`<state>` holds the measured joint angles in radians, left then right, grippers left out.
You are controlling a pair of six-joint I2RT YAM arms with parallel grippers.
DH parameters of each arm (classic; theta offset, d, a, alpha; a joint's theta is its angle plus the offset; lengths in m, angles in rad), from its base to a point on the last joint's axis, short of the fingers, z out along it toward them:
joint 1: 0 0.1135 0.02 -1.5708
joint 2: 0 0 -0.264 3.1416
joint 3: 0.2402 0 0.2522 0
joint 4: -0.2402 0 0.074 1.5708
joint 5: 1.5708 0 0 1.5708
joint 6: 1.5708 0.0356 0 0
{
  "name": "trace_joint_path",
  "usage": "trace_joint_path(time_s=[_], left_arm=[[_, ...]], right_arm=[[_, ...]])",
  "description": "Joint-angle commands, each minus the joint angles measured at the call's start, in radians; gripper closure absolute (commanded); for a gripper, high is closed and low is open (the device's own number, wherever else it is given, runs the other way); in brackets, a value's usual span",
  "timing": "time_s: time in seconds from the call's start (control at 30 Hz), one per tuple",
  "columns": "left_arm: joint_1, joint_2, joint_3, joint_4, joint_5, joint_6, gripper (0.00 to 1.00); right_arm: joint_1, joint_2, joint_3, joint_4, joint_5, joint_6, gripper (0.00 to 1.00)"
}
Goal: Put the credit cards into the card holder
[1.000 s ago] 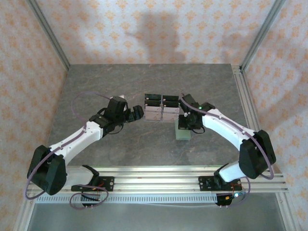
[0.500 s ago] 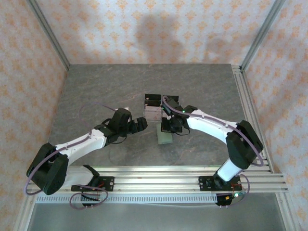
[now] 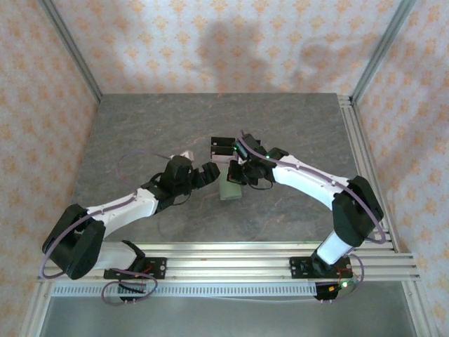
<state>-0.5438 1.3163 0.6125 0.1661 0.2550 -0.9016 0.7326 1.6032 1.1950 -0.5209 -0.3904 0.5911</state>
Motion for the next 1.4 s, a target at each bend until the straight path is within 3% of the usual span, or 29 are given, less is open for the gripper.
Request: trace_joint_path(time_s=[0.0, 0.33, 0.53, 0.83, 0.97, 1.03, 1.37], left_arm=[[-0.009, 0.02, 0.009, 0.085, 0.005, -0.049, 0.03], [-0.009, 0.049, -0.004, 0.22, 0.001, -0.135, 0.12], [-0.014, 0.07, 0.0, 0.283, 0.003, -0.172, 0.36], [-0.03, 0.084, 0.004, 0.307, -0.003, -0.174, 0.61], [-0.033, 0.083, 0.005, 0.298, -0.007, -0.17, 0.82], [-0.033, 0.078, 0.01, 0.276, -0.017, -0.164, 1.0], [-0.033, -0.05, -0.019, 0.118, -0.155, -0.051, 1.0]], right_arm=[[0.007, -0.035, 0.053, 0.024, -0.012, 0.024, 1.0], [0.013, -0.049, 0.085, 0.034, -0.027, 0.038, 1.0], [0.016, -0.052, 0.082, 0.048, -0.028, 0.045, 1.0], [0.016, -0.057, 0.067, 0.062, -0.024, 0.049, 1.0], [0.016, -0.059, 0.062, 0.061, -0.011, 0.044, 1.0], [0.016, -0.061, 0.061, 0.053, 0.0, 0.037, 1.0], [0.001, -0.12, 0.007, -0.085, 0.192, -0.056, 1.0]])
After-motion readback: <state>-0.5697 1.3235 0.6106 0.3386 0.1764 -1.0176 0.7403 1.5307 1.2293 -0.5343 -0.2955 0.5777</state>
